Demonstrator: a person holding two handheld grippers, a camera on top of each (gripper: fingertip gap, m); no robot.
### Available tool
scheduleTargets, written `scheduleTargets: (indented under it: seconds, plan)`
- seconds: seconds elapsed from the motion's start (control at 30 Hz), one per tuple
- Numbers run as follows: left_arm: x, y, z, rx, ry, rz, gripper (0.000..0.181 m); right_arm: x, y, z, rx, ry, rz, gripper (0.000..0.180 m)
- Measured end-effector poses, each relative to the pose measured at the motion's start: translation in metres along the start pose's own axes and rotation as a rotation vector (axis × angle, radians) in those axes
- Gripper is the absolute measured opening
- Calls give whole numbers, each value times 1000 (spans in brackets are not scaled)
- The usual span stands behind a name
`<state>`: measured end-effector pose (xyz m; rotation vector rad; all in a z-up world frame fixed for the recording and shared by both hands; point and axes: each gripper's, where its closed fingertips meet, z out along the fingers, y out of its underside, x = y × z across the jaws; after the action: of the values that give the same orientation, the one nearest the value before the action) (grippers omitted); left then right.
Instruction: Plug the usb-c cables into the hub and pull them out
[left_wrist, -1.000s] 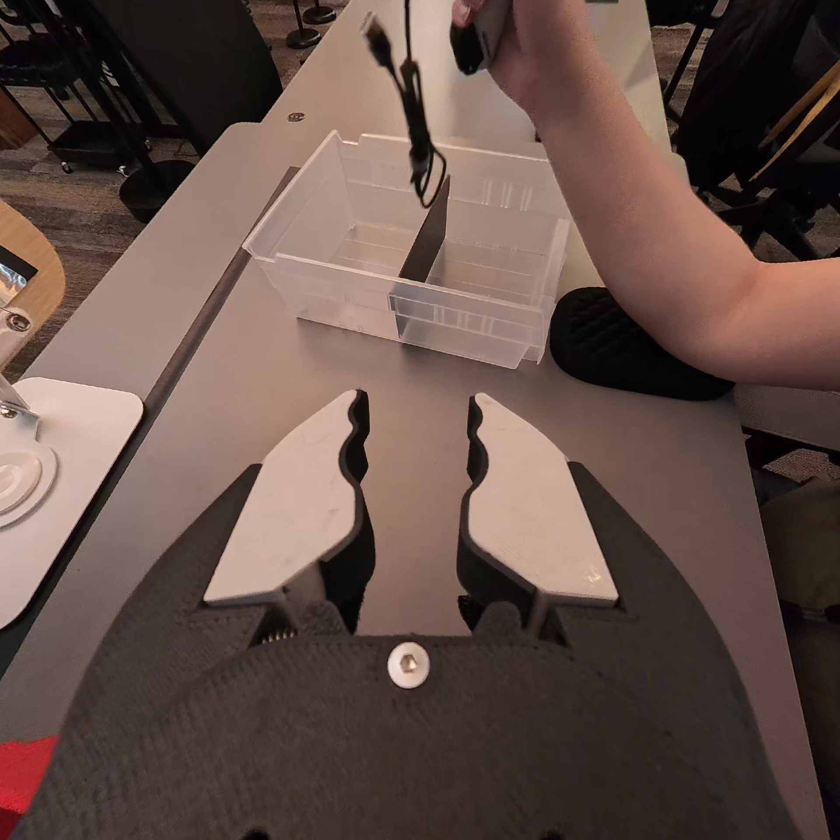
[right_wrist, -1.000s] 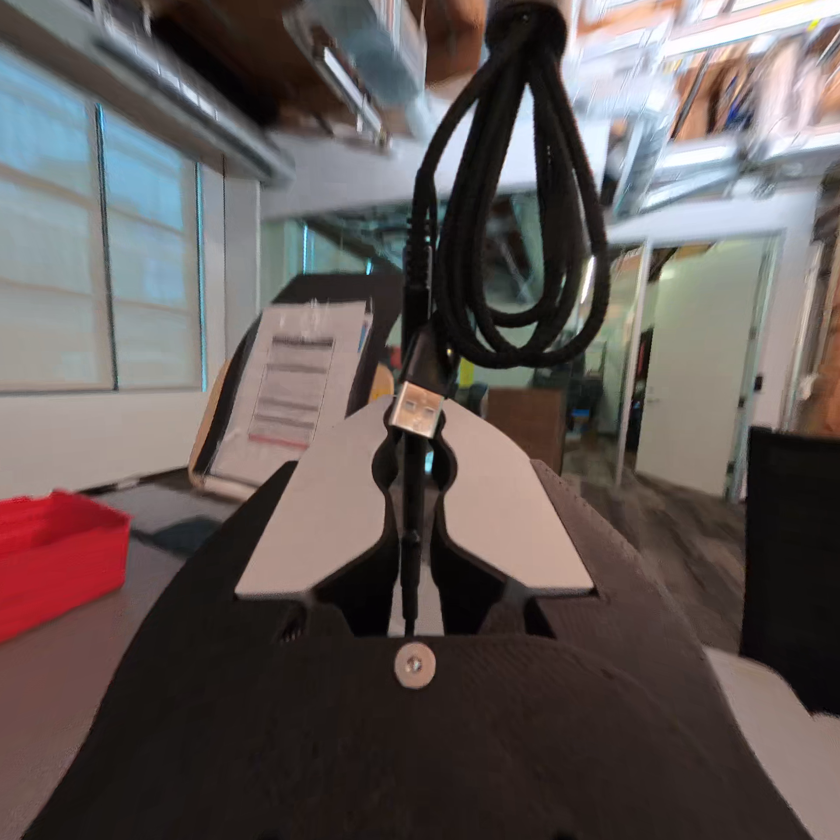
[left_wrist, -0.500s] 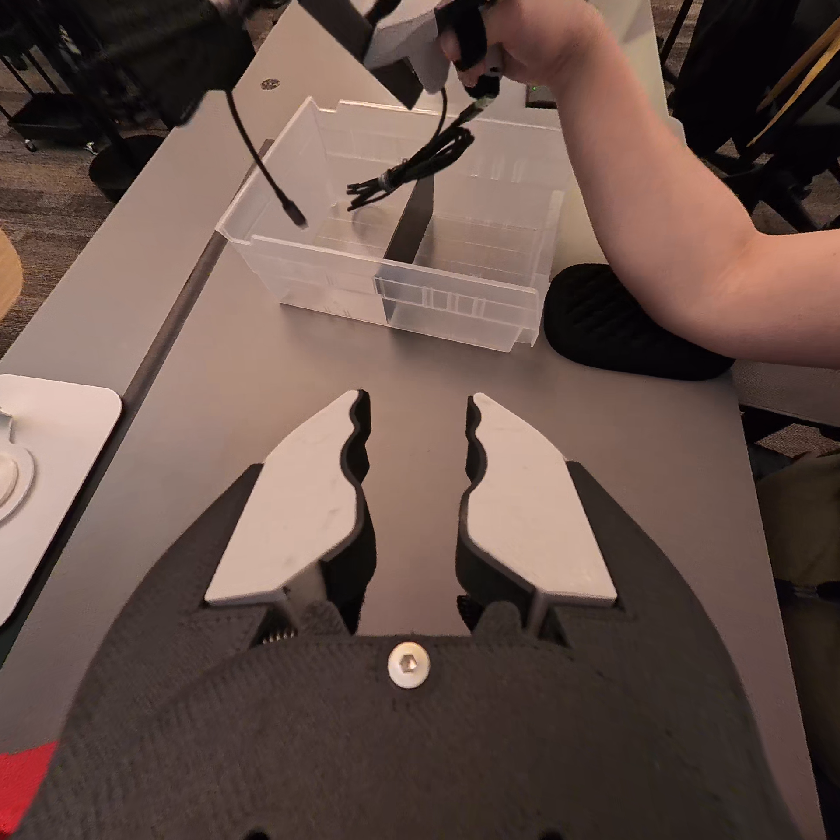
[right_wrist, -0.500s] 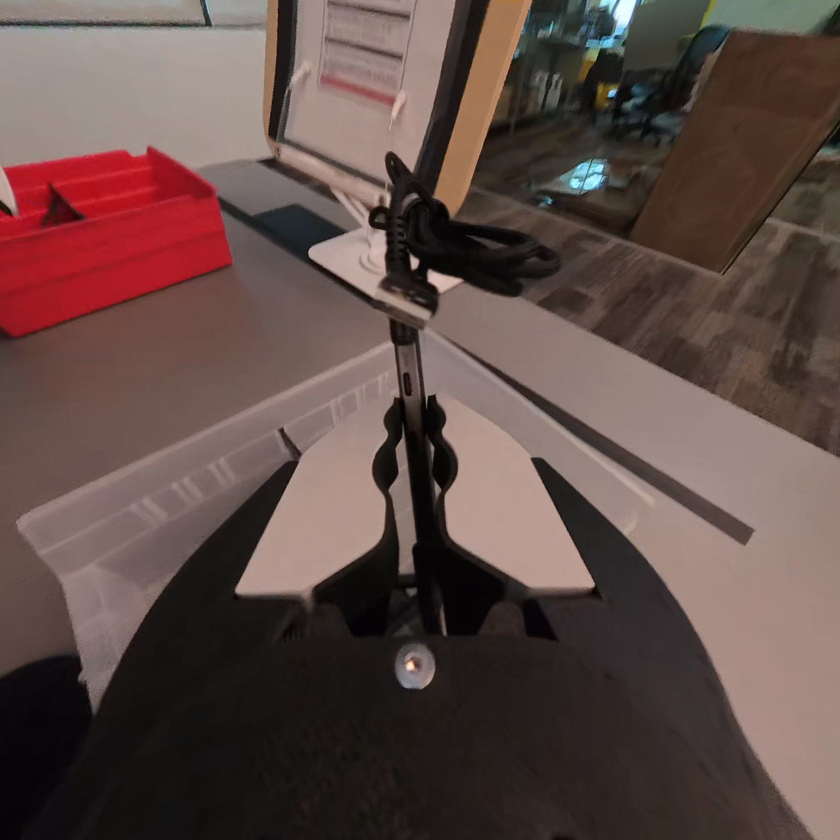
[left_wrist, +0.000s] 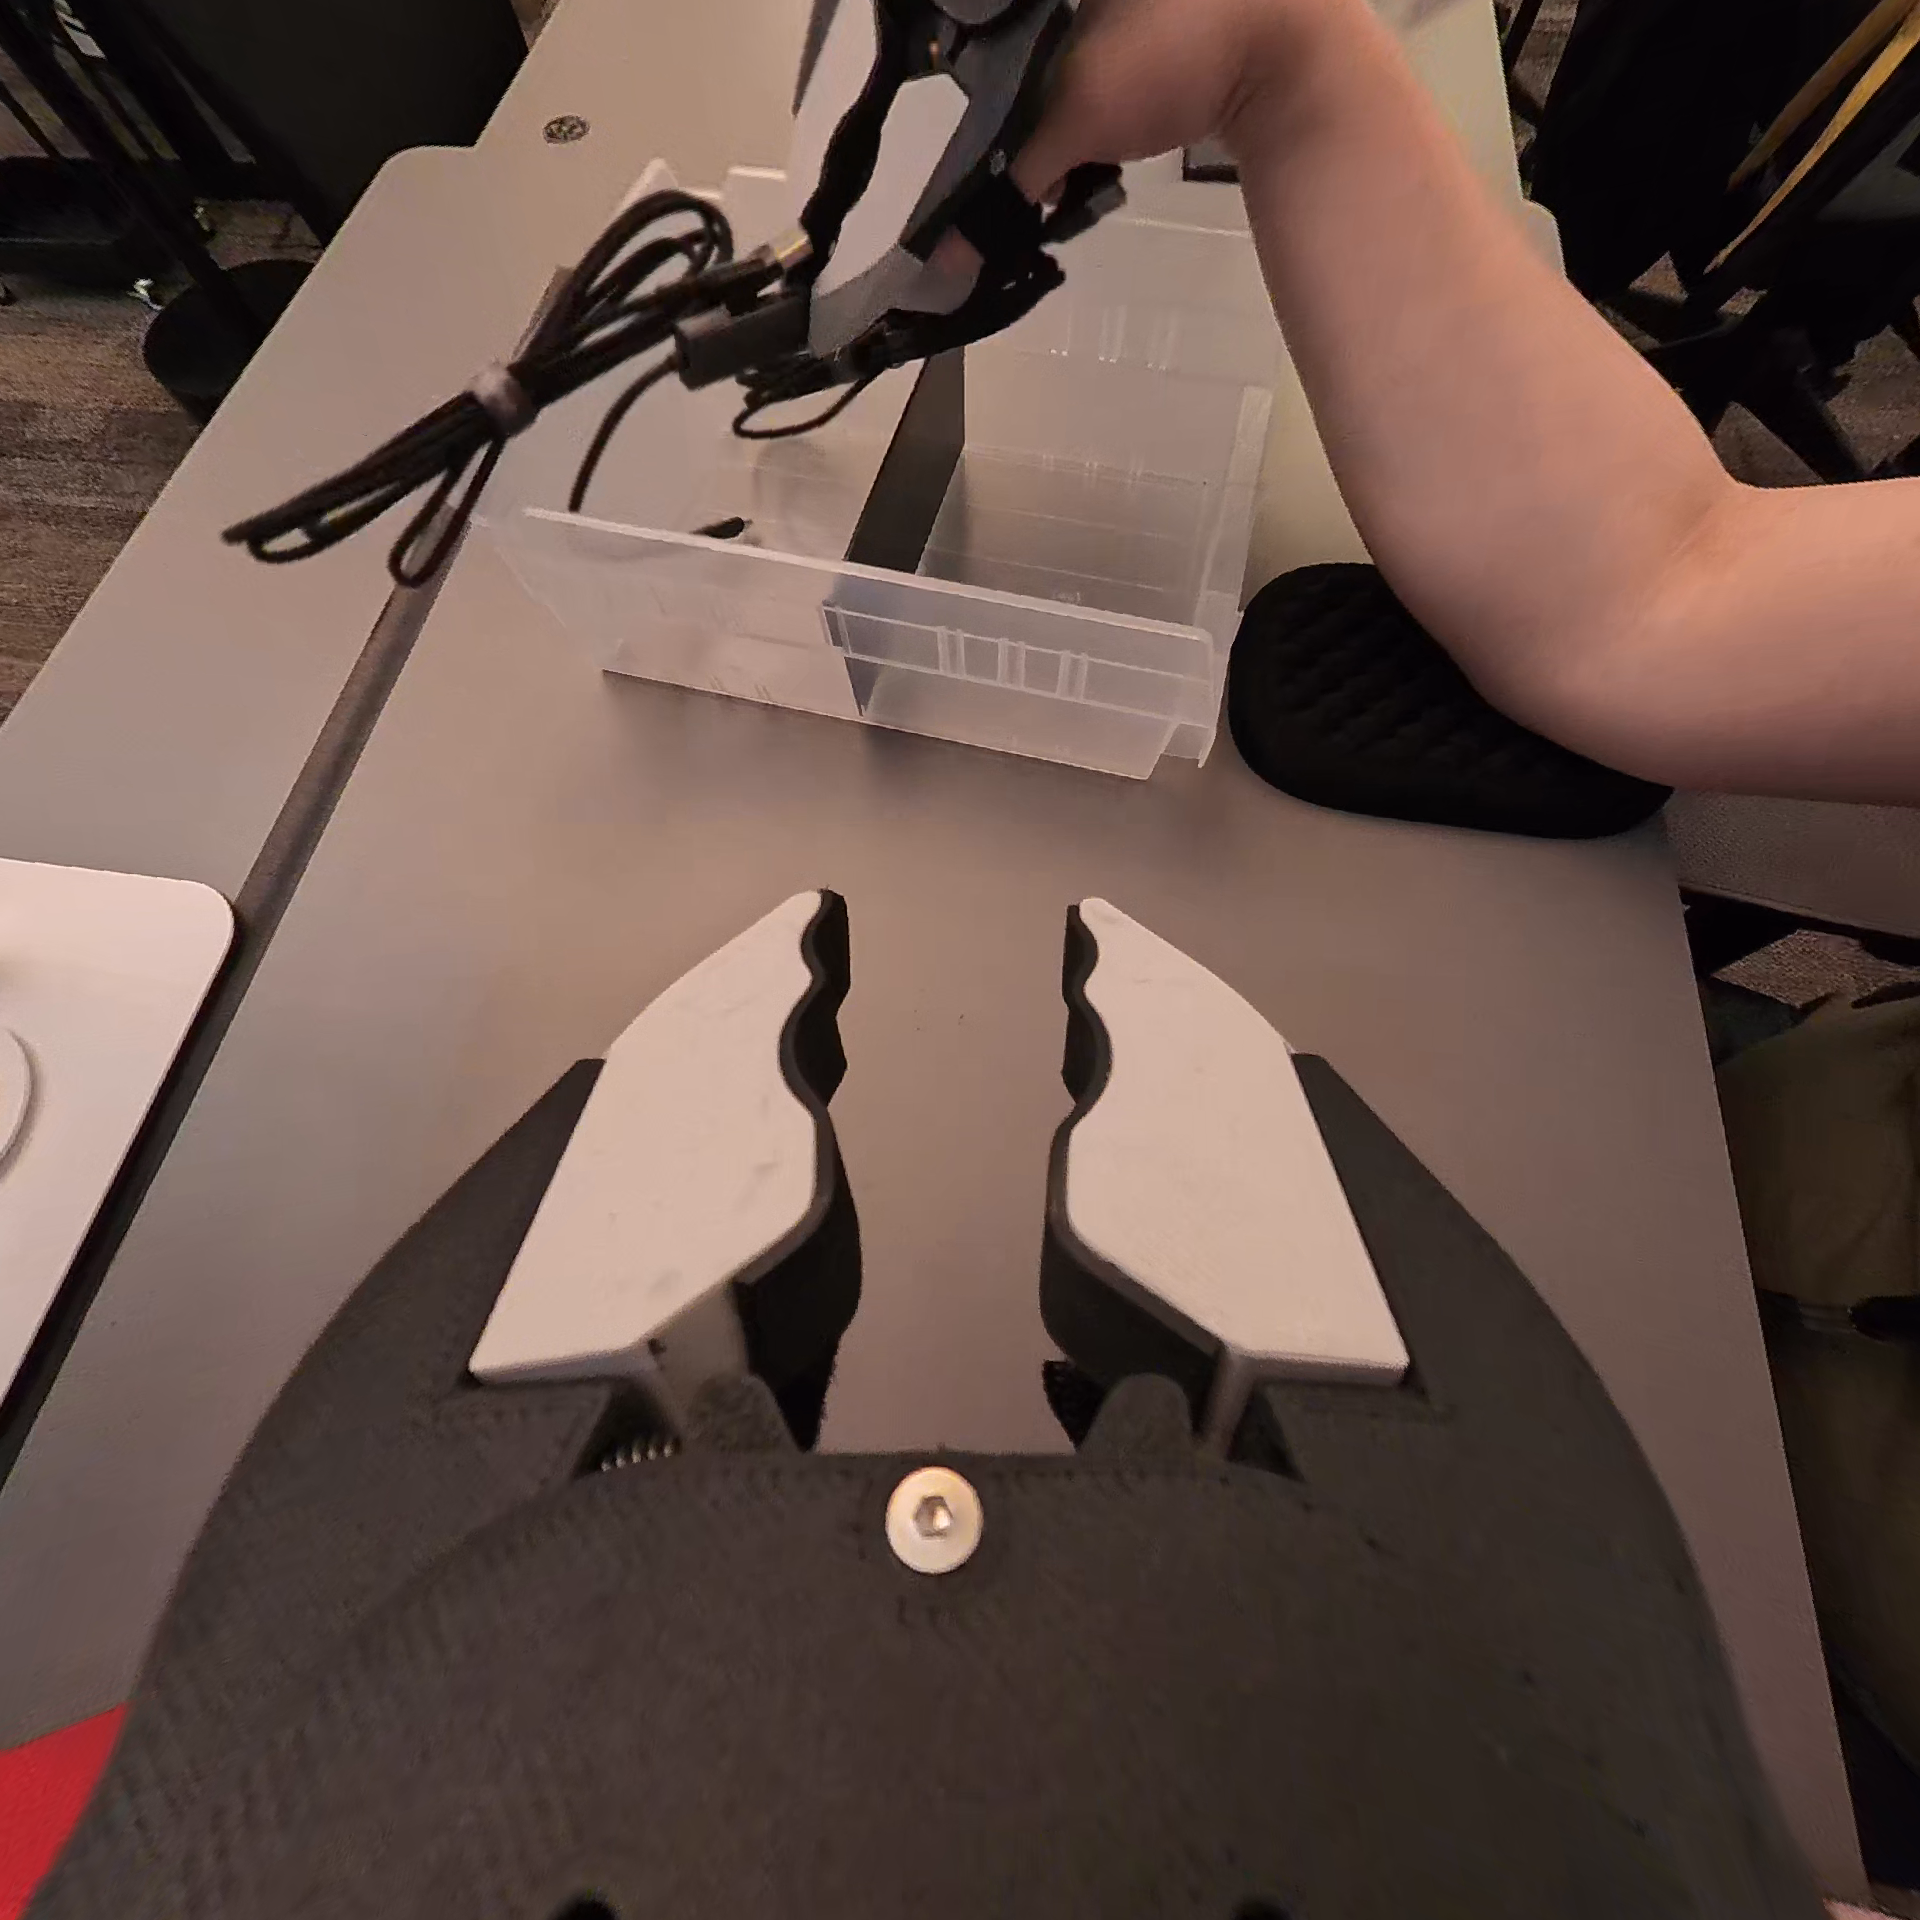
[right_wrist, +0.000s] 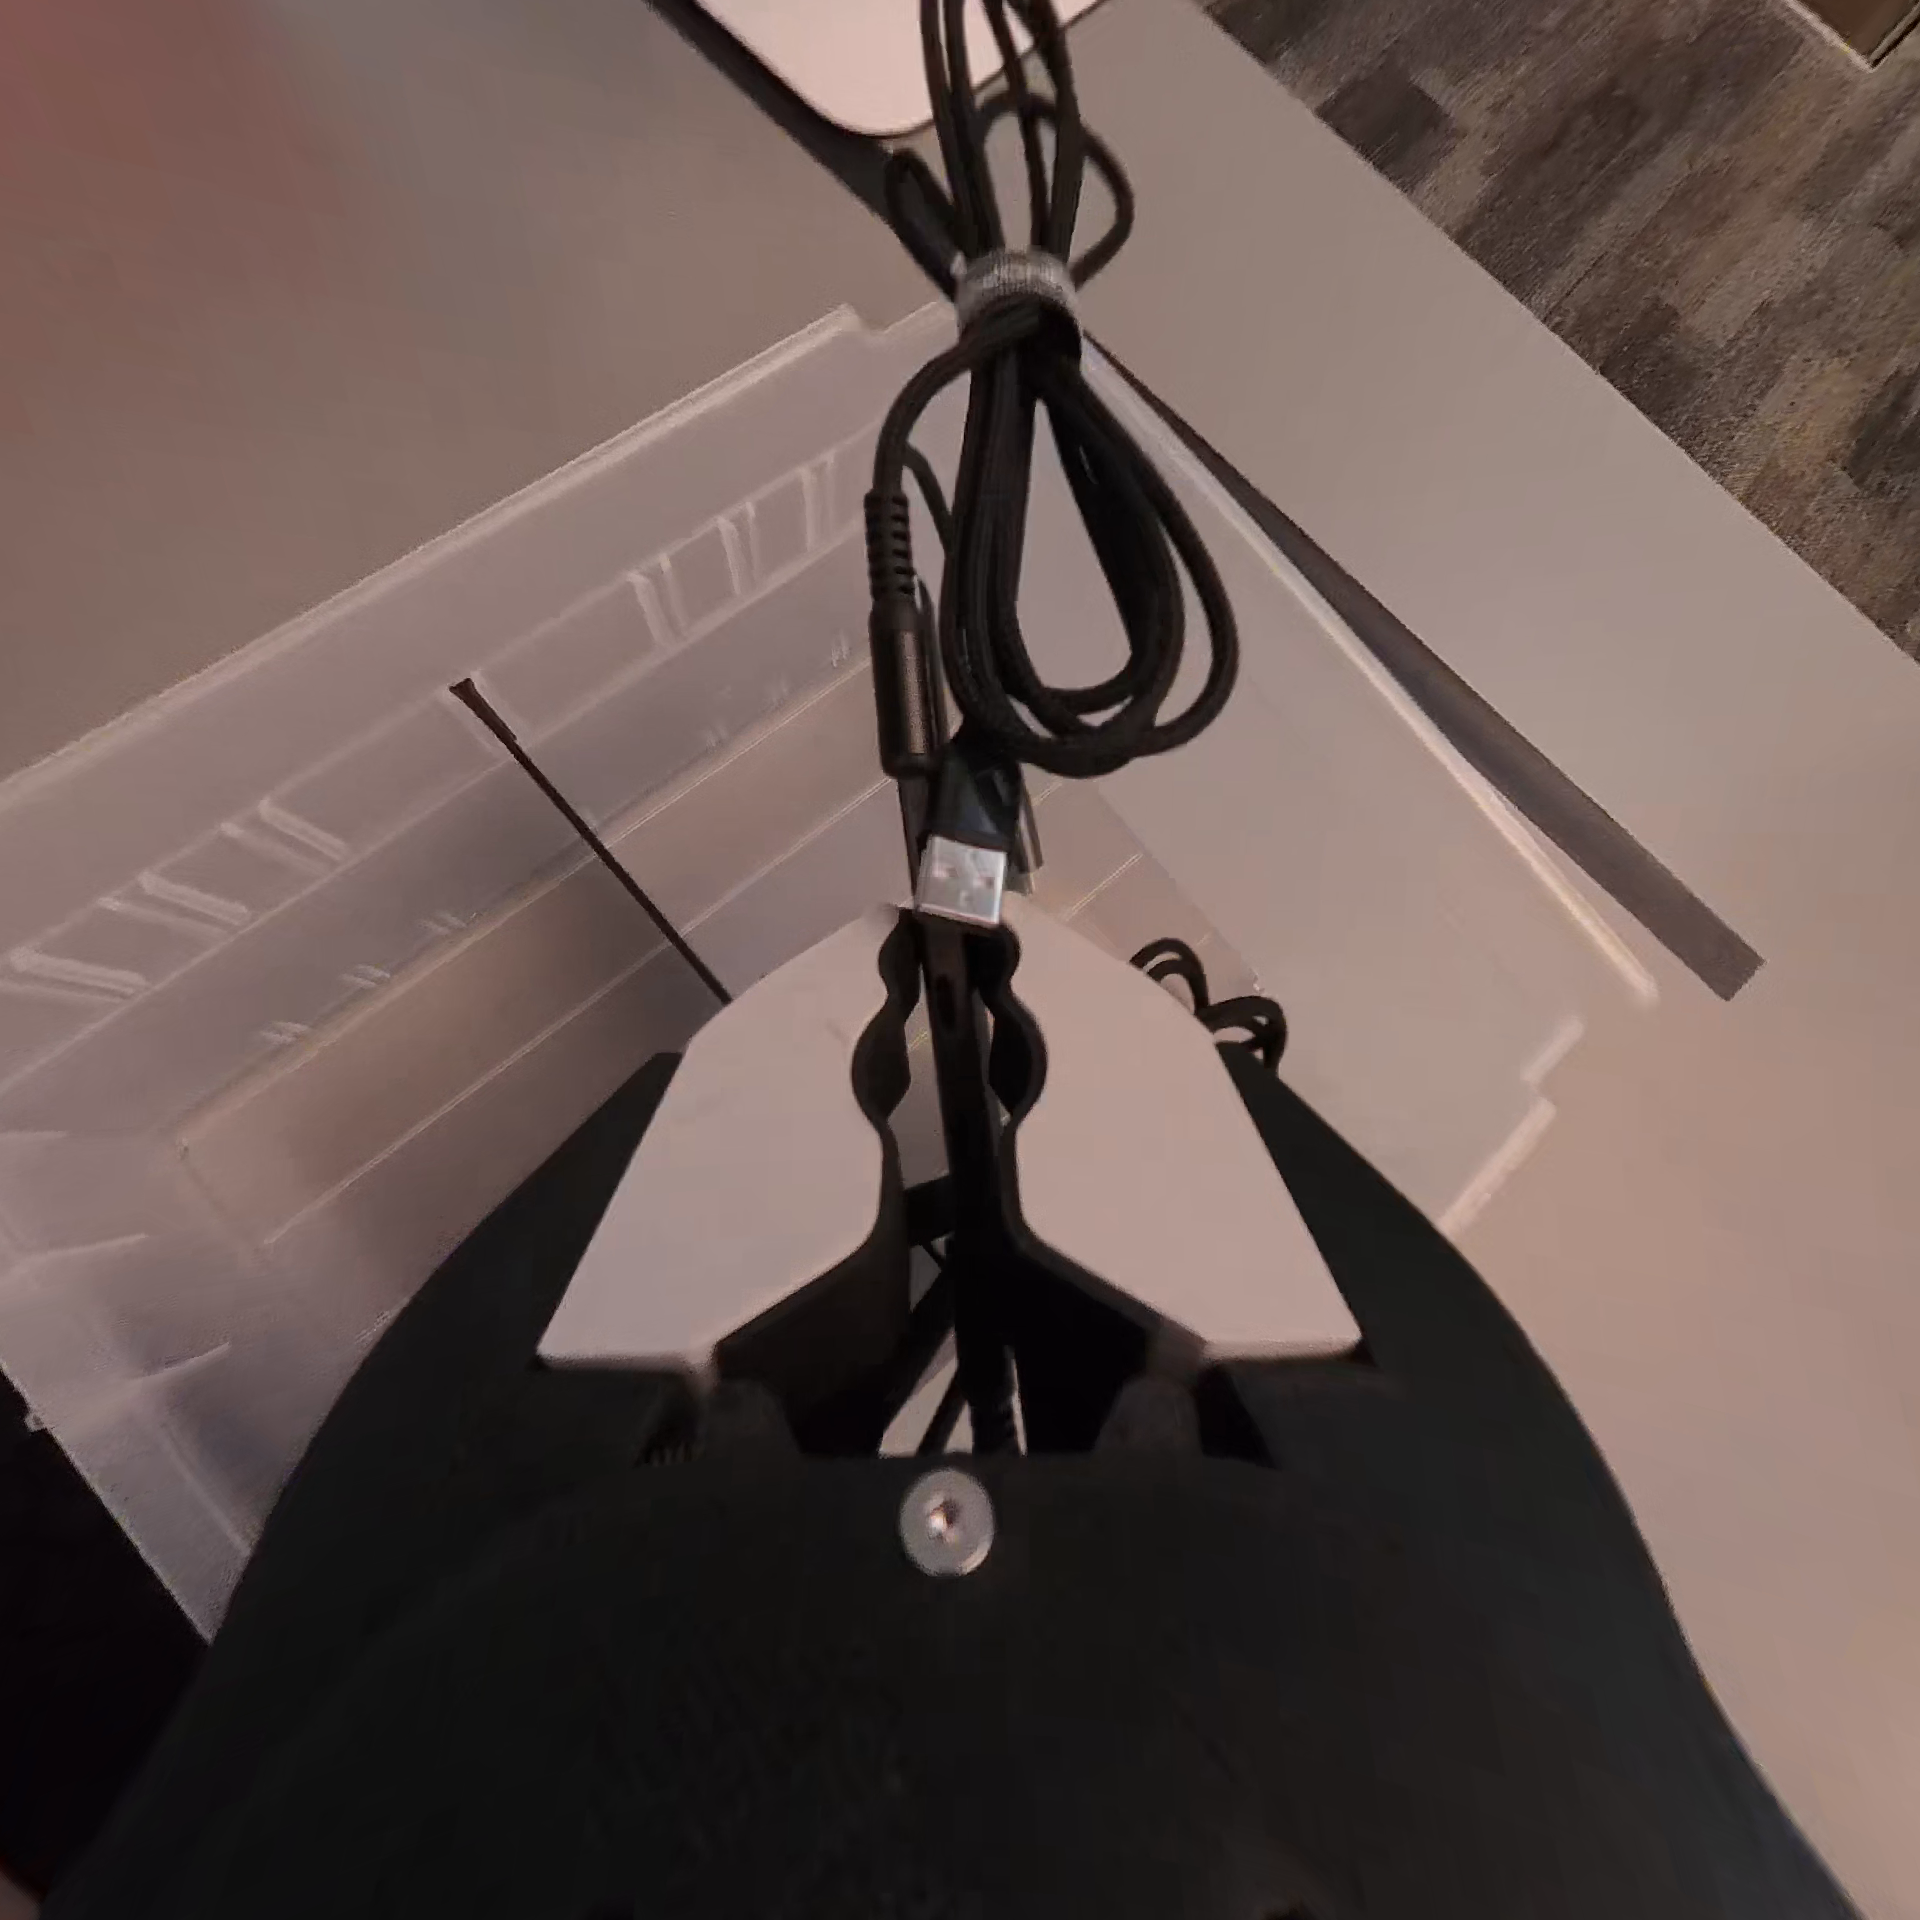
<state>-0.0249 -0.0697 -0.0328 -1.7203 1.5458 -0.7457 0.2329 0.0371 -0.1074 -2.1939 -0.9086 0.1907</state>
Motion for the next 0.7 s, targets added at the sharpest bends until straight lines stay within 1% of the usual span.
scheduleTargets:
  seconds: [0.13, 0.3, 0.43, 0.47, 0.57, 0.63, 0.7]
  plan:
    - [2, 2, 3, -15, 5, 4, 39, -7, -5, 19, -92, 7, -46, 12]
    - [4, 3, 5, -28, 11, 8, 39, 0, -1, 33, -206, 94, -89, 11]
    - [3, 5, 5, -33, 17, -5, 38, 2, -4, 35, -187, 117, -117, 12]
    - [2, 5, 5, -34, 16, -7, 39, 3, -5, 33, -175, 132, -130, 14]
    - [0, 5, 3, -29, 12, -17, 39, 10, -3, 16, -177, 191, -132, 25]
    - [-1, 5, 1, -22, 10, -24, 39, 14, -4, -5, -168, 225, -97, 29]
    - [-2, 5, 0, -18, 9, -28, 39, 13, -5, -28, -143, 237, -40, 29]
